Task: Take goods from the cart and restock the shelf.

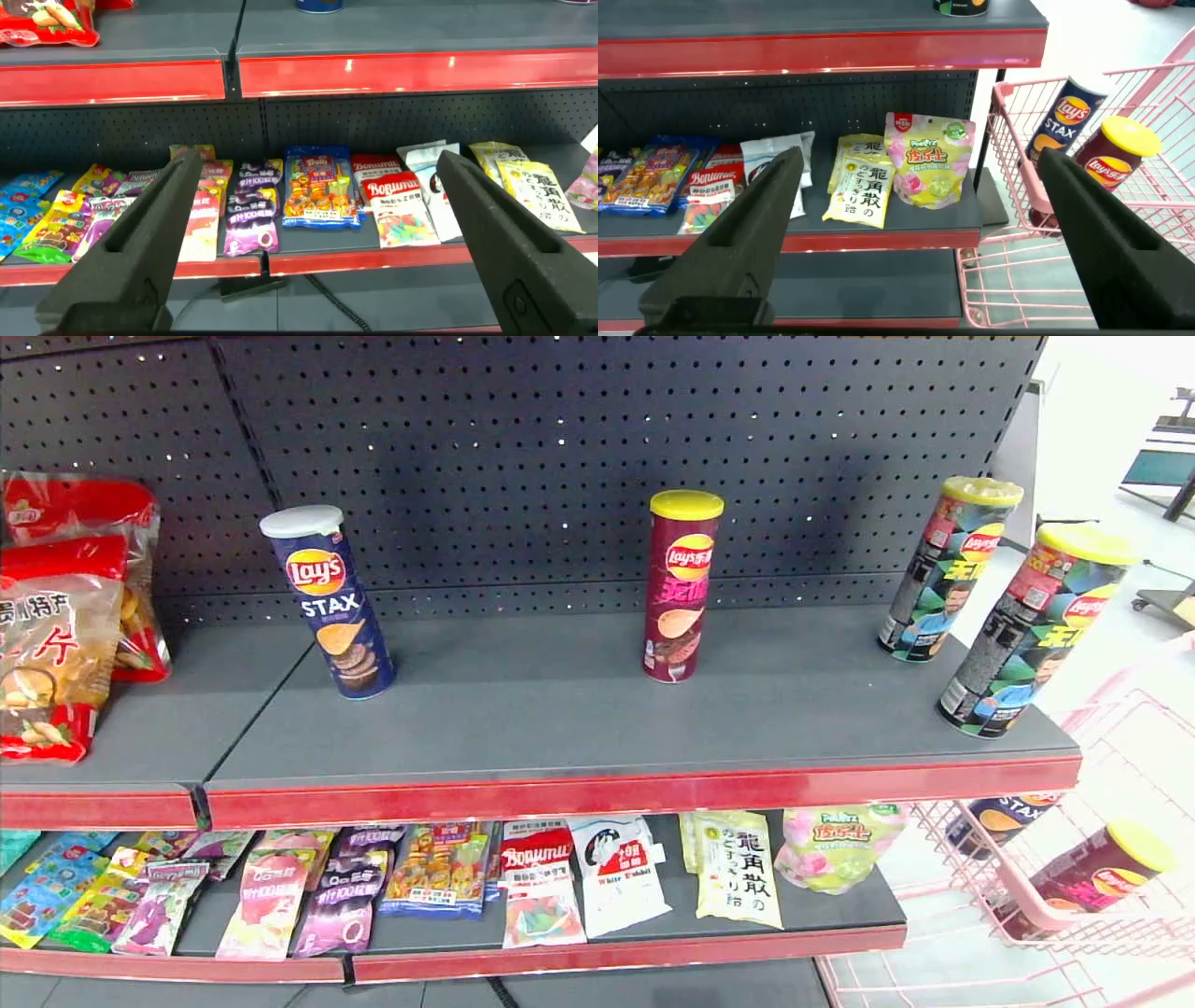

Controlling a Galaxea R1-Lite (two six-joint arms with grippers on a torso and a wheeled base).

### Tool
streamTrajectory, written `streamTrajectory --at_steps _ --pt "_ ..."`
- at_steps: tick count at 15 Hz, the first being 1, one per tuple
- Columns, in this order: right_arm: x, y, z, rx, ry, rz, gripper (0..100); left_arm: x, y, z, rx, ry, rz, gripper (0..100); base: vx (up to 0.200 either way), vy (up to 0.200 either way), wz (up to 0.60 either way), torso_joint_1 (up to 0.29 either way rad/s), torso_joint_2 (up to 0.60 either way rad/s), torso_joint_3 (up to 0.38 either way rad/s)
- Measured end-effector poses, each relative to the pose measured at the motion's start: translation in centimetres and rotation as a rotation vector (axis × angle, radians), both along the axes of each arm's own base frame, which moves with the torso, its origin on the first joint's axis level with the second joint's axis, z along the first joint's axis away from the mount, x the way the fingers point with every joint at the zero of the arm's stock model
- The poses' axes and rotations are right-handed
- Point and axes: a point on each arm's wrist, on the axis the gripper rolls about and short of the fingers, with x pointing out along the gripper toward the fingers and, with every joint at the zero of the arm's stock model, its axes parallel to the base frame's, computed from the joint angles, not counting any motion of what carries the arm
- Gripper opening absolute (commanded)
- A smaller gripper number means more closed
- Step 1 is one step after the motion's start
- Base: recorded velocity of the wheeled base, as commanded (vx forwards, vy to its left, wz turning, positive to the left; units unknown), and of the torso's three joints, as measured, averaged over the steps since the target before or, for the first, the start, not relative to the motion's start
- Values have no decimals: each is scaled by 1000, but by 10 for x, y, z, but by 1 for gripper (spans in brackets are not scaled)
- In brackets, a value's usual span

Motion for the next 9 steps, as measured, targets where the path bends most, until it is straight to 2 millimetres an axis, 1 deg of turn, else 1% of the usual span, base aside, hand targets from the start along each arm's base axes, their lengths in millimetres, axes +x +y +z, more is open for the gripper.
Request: streamTrajectory --at_steps 9 --pt "0 0 0 0 0 13 100 0 0 0 2 0 0 100 0 -200 0 3 1 2"
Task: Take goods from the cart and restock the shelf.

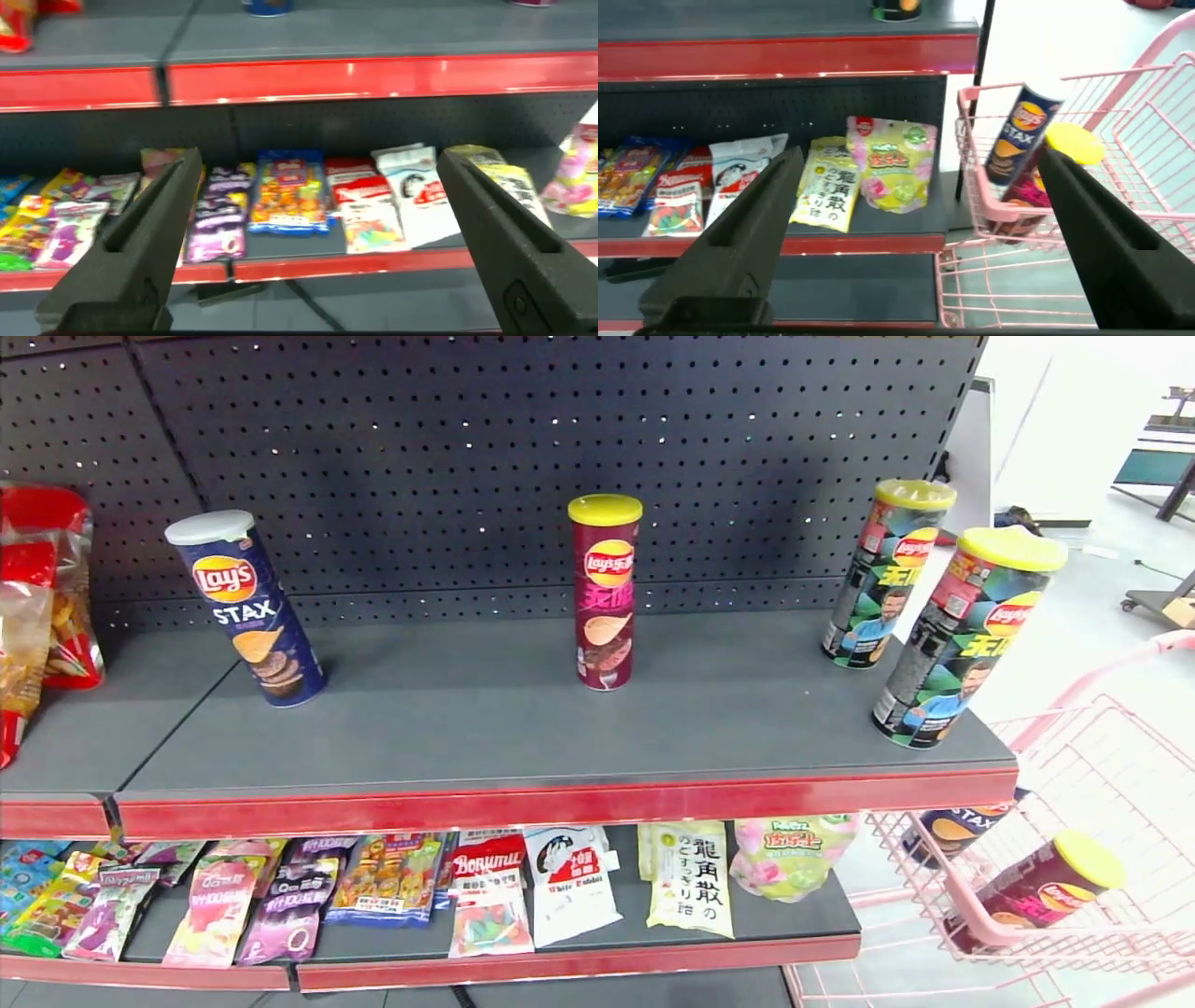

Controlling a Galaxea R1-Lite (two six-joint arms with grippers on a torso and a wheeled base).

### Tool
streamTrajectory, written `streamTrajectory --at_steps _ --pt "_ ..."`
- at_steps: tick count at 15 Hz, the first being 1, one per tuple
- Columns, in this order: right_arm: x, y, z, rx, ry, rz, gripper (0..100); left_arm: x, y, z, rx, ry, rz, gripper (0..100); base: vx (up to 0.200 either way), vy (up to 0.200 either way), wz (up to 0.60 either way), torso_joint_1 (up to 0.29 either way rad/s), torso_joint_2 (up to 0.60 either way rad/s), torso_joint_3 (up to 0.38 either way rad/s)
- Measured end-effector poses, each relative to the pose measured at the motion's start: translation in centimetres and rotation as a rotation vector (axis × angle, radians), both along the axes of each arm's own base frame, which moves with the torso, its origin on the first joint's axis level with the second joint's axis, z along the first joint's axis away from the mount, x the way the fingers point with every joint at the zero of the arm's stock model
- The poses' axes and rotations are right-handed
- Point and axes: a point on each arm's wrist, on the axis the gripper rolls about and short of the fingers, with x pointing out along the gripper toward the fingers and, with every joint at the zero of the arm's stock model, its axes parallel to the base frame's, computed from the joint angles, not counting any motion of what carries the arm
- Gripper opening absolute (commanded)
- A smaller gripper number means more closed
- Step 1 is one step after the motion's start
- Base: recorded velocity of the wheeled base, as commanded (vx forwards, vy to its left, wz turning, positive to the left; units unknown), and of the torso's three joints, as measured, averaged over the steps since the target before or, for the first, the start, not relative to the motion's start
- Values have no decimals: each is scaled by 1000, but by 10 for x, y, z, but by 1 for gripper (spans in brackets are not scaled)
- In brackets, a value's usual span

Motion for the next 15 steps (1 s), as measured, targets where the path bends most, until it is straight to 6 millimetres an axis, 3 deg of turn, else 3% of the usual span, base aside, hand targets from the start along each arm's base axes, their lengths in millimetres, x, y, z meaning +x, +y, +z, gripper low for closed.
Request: streamTrajectory --at_steps 9,11,15 --pt "0 0 0 0 -1 -1 100 0 0 0 0 0 0 100 0 -200 0 4 3 1" --pt "0 0 0 0 0 -1 100 0 0 0 -1 0 0 100 0 0 0 0 0 0" --pt "0 0 0 0 0 -3 100 0 0 0 -3 1 0 100 0 0 -600 4 2 4"
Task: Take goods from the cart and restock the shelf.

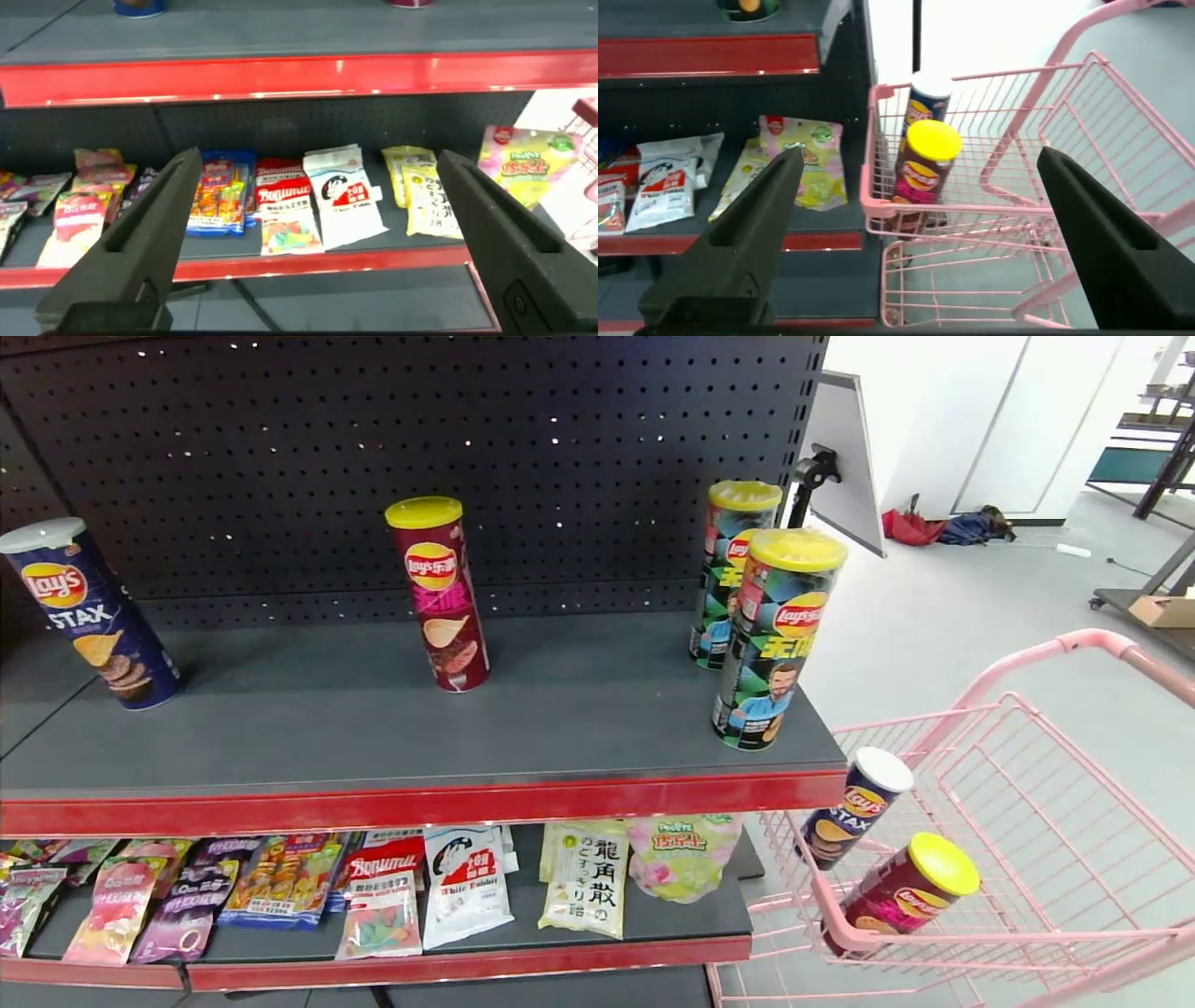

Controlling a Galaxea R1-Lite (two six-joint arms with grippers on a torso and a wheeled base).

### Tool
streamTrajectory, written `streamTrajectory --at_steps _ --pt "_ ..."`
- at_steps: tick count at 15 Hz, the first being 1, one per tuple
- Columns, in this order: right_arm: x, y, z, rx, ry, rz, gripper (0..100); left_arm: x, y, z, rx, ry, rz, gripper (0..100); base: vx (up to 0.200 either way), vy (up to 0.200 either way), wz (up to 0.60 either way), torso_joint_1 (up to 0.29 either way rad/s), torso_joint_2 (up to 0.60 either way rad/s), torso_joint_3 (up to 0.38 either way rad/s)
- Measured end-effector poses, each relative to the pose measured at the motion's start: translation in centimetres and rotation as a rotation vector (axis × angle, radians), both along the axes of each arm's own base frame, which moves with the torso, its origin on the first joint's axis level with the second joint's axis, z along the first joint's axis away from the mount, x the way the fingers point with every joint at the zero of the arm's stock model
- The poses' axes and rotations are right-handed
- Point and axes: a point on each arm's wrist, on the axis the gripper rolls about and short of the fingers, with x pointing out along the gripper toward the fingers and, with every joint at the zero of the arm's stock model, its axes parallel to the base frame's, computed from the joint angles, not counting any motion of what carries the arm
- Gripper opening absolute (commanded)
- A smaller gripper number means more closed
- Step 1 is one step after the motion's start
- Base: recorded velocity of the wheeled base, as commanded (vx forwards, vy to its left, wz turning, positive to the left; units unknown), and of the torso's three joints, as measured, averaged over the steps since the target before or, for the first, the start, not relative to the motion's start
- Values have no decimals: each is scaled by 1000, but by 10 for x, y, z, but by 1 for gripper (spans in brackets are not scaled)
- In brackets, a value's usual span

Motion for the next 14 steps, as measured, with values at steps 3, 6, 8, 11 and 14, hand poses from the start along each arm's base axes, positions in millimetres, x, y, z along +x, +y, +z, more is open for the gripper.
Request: streamTrajectory --at_steps 3,6,8,11,14 --pt "0 0 0 0 0 0 100 0 0 0 0 0 -1 100 0 0 -600 6 1 4" --pt "0 0 0 0 0 1 100 0 0 0 0 0 1 100 0 0 -600 5 -1 4" --pt "0 0 0 0 -1 0 100 0 0 0 0 0 0 100 0 0 -600 5 2 5" --pt "0 0 0 0 -1 -1 100 0 0 0 0 -1 0 100 0 0 0 0 0 0" --pt "0 0 0 0 -2 -2 100 0 0 0 -1 -1 0 100 0 0 0 -32 84 45"
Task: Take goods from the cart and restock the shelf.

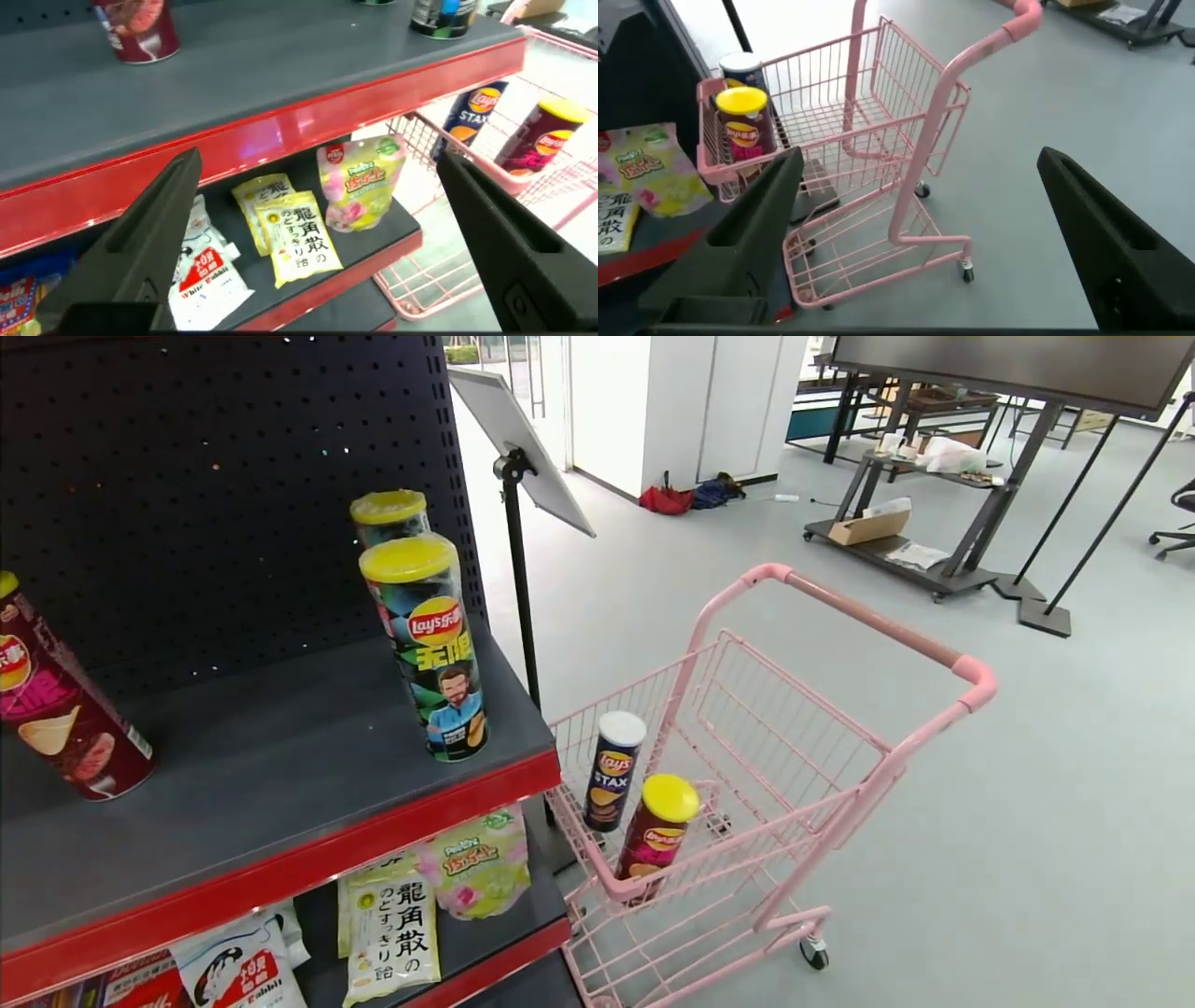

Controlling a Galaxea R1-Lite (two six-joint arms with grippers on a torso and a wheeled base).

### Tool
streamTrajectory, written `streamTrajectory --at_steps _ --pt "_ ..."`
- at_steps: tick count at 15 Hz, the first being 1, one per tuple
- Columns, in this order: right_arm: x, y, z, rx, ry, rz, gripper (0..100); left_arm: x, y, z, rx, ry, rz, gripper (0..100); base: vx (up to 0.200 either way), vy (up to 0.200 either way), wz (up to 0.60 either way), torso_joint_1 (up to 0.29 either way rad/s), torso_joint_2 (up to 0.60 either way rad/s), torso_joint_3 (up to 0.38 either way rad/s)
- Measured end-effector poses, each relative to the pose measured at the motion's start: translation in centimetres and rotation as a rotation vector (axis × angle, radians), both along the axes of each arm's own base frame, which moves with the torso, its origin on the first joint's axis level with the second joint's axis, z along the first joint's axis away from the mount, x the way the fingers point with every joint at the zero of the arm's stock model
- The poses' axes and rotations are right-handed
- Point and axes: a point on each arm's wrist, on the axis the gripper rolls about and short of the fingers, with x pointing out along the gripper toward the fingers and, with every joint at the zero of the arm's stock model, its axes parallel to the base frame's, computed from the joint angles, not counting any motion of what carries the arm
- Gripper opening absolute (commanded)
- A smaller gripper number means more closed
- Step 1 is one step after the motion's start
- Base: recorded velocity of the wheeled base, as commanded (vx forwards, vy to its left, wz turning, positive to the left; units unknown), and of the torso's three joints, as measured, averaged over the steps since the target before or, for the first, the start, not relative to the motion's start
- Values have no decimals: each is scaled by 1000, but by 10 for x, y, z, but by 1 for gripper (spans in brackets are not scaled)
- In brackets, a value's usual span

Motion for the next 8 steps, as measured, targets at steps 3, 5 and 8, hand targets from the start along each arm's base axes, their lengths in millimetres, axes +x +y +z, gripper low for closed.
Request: streamTrajectory --at_steps 3,5,8 --pt "0 0 0 0 1 -1 100 0 0 0 0 0 0 100 0 0 0 -136 359 206" --pt "0 0 0 1 1 -2 100 0 0 0 0 0 0 100 0 0 0 -144 381 234" --pt "0 0 0 1 1 -5 100 0 0 0 0 0 0 100 0 0 0 -160 419 273"
